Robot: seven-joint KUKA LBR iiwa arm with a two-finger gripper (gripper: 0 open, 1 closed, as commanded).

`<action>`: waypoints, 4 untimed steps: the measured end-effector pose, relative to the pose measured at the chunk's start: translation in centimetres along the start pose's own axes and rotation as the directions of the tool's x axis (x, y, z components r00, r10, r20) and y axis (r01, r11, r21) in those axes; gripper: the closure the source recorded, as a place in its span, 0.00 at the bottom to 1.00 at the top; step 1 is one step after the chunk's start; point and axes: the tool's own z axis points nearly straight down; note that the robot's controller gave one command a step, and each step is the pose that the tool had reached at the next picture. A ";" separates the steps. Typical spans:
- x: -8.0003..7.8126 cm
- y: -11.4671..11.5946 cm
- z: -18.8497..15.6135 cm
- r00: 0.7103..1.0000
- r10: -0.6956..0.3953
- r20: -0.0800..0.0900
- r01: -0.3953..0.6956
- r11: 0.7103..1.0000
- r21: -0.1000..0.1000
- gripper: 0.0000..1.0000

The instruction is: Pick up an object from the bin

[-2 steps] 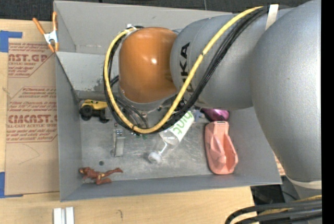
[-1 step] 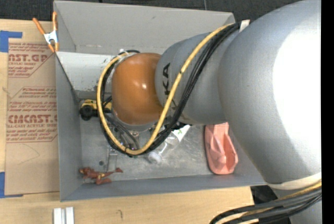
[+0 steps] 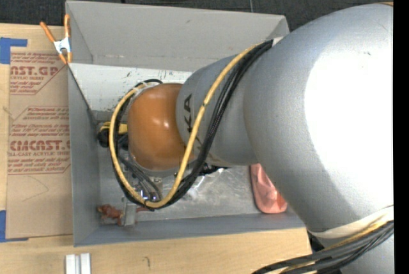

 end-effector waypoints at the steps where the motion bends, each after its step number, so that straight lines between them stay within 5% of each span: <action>1: 0.1 0.5 3.0 0.989 -0.149 0.004 0.149 0.989 0.000 1.00; 2: 0.1 0.5 3.0 0.989 -0.149 0.004 0.149 0.989 0.000 1.00; 3: -0.2 -0.1 -3.4 0.989 -0.147 0.001 0.147 0.989 0.002 1.00; 4: -0.7 0.1 -6.2 0.990 -0.138 0.011 0.138 0.990 -0.002 1.00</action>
Offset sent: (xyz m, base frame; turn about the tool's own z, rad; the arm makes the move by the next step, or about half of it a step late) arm 0.0000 0.0000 0.0000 0.0000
